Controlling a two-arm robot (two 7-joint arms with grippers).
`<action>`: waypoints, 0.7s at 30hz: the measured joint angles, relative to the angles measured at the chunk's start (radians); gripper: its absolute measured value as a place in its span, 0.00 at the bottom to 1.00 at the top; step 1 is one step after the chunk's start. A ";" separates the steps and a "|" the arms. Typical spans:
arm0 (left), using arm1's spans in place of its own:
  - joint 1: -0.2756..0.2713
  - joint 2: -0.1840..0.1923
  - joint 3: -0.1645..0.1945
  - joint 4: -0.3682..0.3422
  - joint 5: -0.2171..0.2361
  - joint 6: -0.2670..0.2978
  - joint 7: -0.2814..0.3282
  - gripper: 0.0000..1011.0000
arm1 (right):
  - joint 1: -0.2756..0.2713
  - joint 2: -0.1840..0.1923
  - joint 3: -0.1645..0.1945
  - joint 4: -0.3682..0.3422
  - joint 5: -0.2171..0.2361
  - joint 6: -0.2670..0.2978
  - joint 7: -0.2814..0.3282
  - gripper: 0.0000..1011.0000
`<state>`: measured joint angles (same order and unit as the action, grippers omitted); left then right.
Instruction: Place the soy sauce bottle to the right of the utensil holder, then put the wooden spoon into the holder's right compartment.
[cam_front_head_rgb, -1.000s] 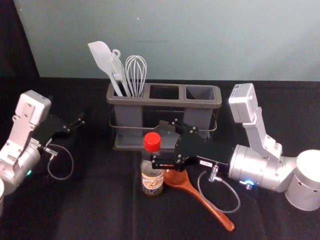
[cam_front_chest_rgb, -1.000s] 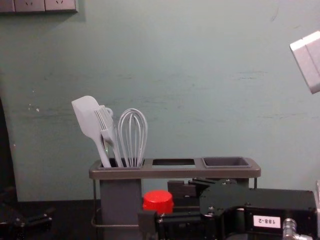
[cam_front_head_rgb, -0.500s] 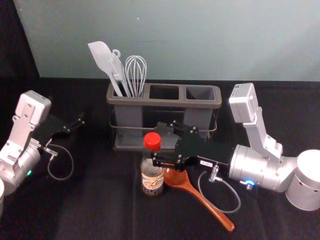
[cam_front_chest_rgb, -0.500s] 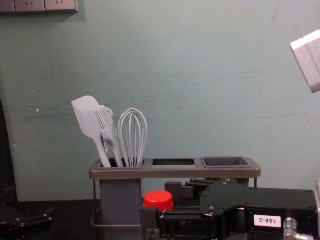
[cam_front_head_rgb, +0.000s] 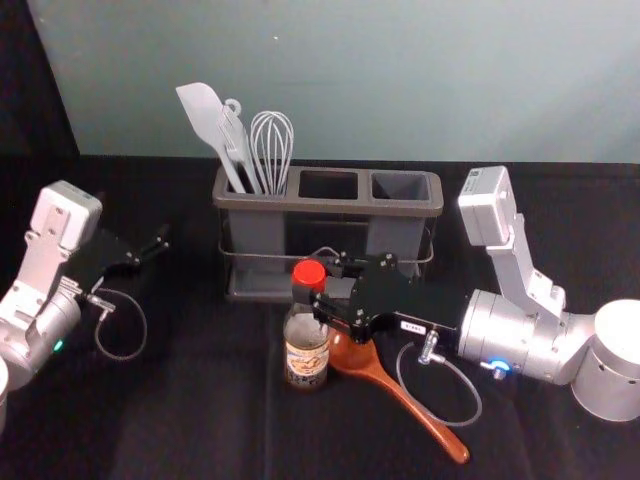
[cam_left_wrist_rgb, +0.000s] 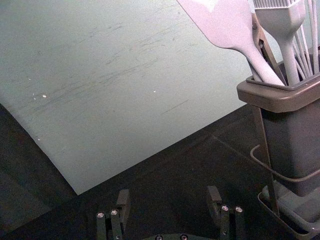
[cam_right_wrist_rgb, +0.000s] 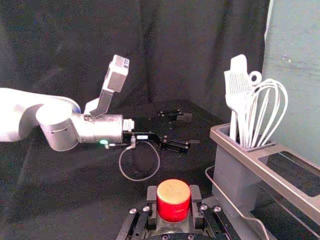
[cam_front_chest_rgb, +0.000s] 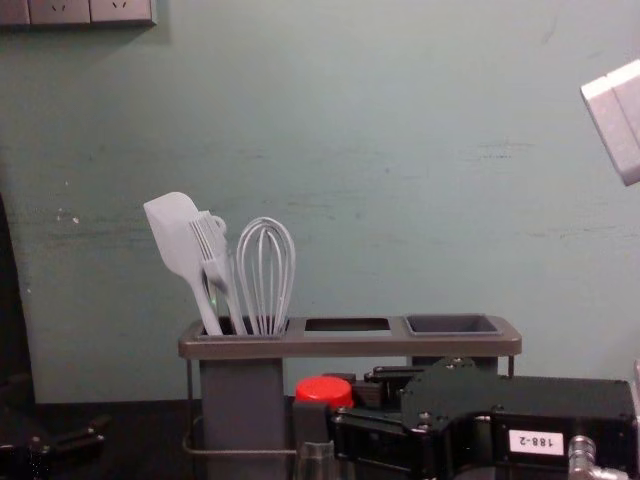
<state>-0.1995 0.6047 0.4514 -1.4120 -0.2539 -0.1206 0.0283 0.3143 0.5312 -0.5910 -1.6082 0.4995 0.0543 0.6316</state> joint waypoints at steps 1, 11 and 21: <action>0.000 0.000 0.000 0.000 0.000 0.000 0.000 0.99 | 0.000 0.000 0.000 0.000 0.000 0.000 0.000 0.38; 0.000 0.000 0.000 0.000 0.000 0.000 0.000 0.99 | -0.021 0.025 0.020 -0.059 0.004 -0.009 -0.009 0.37; 0.000 0.000 0.000 0.000 0.000 0.000 0.000 0.99 | -0.031 0.081 0.095 -0.180 0.052 0.036 -0.052 0.37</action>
<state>-0.1995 0.6046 0.4514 -1.4120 -0.2539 -0.1206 0.0283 0.2834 0.6118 -0.4960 -1.7887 0.5518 0.0899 0.5792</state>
